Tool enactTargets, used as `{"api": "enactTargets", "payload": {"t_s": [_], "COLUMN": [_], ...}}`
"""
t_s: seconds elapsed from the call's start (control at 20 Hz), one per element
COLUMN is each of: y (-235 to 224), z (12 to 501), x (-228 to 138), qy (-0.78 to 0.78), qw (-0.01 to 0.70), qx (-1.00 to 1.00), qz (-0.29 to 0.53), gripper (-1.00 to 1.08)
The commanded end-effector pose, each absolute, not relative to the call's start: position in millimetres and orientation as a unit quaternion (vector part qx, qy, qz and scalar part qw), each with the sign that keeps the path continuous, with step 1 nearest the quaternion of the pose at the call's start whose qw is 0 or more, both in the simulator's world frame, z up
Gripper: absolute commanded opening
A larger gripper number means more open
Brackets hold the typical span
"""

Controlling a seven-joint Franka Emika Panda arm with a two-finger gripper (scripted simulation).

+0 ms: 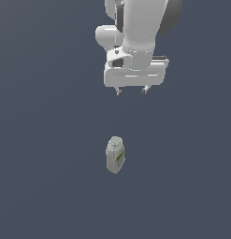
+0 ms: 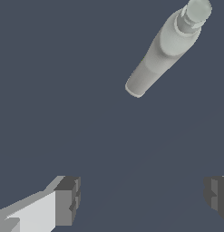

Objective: Pick up the object and move it to a goal position.

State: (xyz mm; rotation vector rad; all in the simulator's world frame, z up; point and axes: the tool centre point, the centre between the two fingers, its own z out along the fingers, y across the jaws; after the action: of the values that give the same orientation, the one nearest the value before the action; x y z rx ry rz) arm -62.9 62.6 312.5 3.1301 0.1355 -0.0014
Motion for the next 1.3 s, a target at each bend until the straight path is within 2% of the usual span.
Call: {"api": "enactTargets", "payload": {"t_s": [0.0,0.5,1.25], "y": [62,54,21], "z": [312,312,298], "x": [-61,-30,58], "qy": [0.039,-0.014,-0.179], "qw": [0.004,0.0,-0.003], "qx": [0.999,1.0,0.984], "qz": [-0.001,-0.001,-0.001], "gripper": [1.0,1.0,1.0]}}
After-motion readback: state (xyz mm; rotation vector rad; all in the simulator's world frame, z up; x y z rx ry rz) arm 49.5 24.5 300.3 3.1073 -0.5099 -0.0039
